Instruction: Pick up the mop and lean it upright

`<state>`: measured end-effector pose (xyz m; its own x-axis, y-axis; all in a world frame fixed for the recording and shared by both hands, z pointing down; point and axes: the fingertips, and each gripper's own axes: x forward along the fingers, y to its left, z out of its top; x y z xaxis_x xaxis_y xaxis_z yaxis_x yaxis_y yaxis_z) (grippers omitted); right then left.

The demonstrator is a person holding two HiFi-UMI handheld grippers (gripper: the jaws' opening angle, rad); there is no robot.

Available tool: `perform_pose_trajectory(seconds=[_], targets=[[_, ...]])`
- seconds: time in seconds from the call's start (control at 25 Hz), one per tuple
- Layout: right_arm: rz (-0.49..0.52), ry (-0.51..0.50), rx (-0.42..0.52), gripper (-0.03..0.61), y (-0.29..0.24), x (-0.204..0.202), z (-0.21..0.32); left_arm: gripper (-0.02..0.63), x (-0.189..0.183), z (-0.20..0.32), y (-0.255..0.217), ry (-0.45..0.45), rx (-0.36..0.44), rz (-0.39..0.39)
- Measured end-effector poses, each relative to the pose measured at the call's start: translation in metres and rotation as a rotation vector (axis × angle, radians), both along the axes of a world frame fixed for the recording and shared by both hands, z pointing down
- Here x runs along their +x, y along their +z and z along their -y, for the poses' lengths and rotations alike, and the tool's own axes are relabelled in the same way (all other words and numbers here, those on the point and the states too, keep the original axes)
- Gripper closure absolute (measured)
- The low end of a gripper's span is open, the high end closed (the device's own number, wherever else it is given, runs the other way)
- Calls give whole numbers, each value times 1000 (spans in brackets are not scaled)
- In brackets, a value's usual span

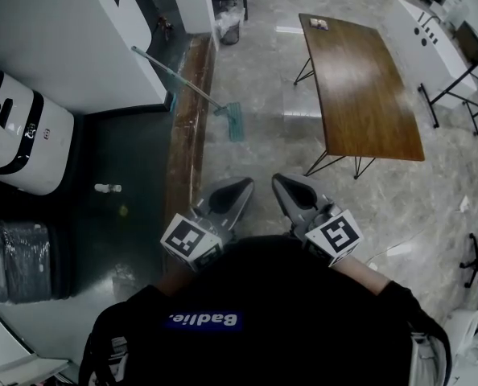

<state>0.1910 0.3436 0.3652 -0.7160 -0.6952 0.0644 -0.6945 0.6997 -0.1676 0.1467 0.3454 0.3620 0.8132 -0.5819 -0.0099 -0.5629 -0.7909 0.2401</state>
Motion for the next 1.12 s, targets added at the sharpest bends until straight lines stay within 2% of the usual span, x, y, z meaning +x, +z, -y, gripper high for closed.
perform_pose_trajectory(seconds=[0.56,1.12], targets=[[-21,-22,1,574,1,-63,14,595,-63,16,7,-15,-2,-2],[-84,-23,11,574,0,-127,18,595,-128,30,16,-22,2,-40]])
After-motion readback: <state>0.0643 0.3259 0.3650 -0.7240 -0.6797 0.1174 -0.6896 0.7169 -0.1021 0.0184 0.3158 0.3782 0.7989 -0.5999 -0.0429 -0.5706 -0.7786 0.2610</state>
